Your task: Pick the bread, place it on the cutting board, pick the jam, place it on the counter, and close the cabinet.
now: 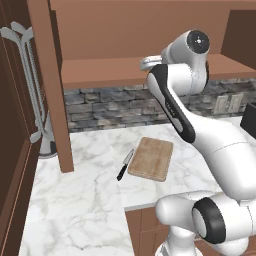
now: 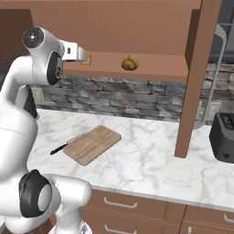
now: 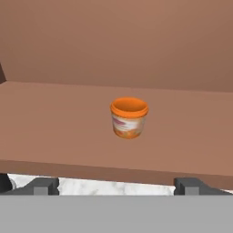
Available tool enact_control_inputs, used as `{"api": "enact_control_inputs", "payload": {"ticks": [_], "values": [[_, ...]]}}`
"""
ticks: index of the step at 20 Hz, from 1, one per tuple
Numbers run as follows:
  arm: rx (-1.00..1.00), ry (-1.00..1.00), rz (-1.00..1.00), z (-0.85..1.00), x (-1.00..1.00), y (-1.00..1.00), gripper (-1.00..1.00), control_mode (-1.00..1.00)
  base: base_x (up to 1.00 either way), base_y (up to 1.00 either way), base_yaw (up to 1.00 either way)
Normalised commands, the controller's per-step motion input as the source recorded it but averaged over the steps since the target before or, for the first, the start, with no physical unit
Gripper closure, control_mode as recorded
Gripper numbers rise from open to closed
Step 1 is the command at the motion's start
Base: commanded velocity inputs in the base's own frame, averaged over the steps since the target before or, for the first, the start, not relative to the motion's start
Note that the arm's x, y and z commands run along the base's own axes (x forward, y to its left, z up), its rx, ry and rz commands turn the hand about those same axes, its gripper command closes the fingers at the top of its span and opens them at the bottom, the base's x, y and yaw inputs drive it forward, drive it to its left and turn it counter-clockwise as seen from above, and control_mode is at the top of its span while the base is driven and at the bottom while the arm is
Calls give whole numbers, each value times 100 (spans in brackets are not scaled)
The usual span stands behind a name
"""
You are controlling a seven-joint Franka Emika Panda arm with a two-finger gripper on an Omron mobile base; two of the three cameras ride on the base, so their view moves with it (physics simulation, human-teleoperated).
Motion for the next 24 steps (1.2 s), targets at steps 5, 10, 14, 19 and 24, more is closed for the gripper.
{"api": "enact_control_inputs", "payload": {"ticks": [5,10,14,19,24], "values": [[0,0,0,-5,34,-2,-100,-100,0,0,0],[0,0,0,0,34,-15,-100,-100,0,0,0],[0,0,0,-5,34,-19,-100,-100,0,0,0],[0,0,0,-9,17,-5,-100,-100,0,0,0],[0,0,0,-8,8,0,-100,-100,0,0,0]]}}
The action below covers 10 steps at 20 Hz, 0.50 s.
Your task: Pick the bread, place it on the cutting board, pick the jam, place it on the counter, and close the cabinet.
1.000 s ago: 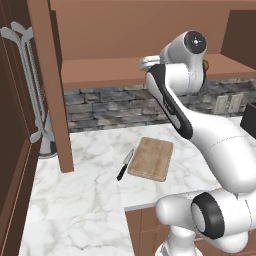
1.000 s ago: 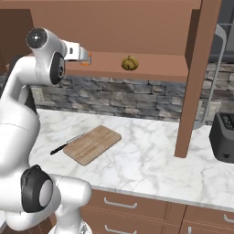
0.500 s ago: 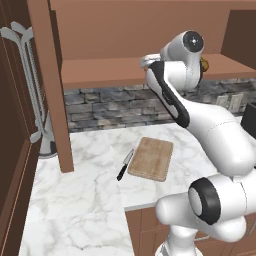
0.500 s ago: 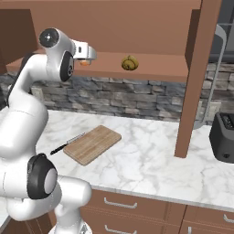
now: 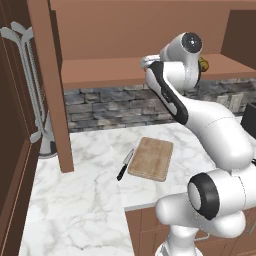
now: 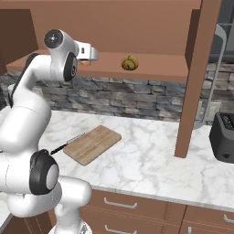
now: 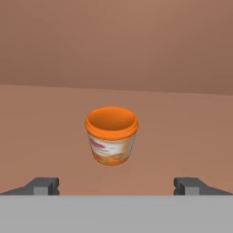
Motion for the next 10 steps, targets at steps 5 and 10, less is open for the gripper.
{"api": "enact_control_inputs", "payload": {"ticks": [5,10], "values": [[0,0,0,0,17,0,-100,-100,0,0,0],[0,0,0,0,27,0,-100,-100,0,0,0]]}}
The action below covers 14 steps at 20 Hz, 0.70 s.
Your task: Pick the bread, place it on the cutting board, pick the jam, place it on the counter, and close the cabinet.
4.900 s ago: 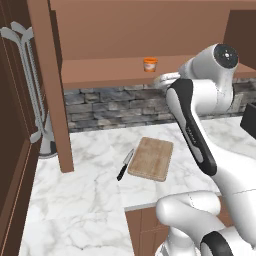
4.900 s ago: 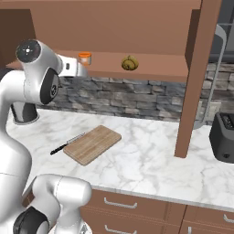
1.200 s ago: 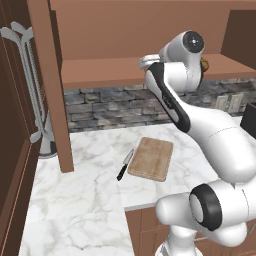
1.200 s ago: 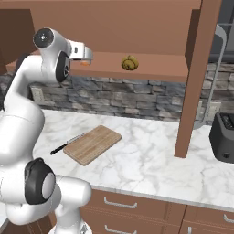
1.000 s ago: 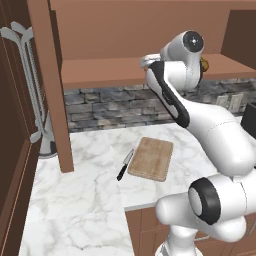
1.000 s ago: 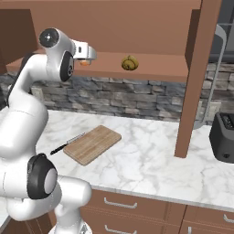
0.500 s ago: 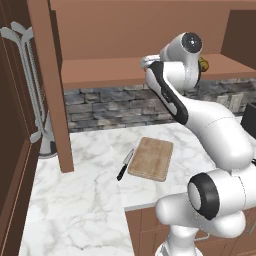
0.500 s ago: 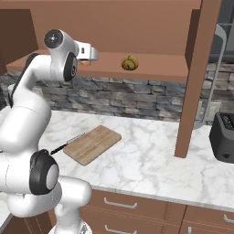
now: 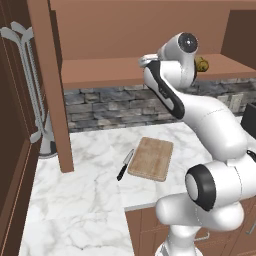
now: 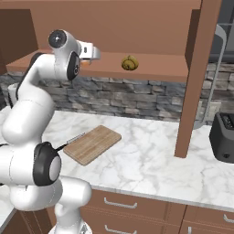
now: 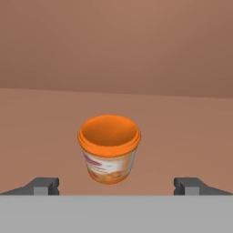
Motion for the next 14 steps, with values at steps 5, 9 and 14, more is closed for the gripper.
{"api": "enact_control_inputs", "payload": {"ticks": [5,9,14], "values": [[0,0,0,0,20,0,-100,-100,0,0,0],[0,0,0,-1,11,0,-100,-100,0,0,0],[0,0,0,-4,4,0,-100,-100,0,0,0]]}}
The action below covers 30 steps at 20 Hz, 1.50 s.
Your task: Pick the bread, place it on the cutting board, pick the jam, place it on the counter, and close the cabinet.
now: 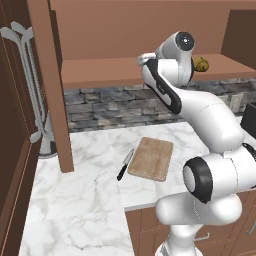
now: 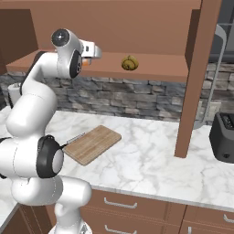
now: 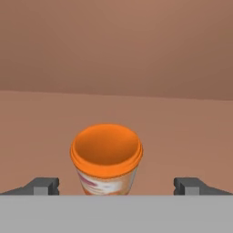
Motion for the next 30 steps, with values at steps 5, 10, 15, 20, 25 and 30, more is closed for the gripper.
{"api": "enact_control_inputs", "payload": {"ticks": [5,10,15,20,25,30], "values": [[0,0,0,-12,0,0,-100,-100,0,0,0],[0,0,0,-13,0,4,-100,-100,0,0,0],[0,0,0,-3,1,4,-100,-100,0,0,0],[0,0,0,0,16,5,-100,-100,0,0,0],[0,0,0,0,26,5,-100,-100,0,0,0],[0,0,0,0,25,0,-100,-100,0,0,0]]}}
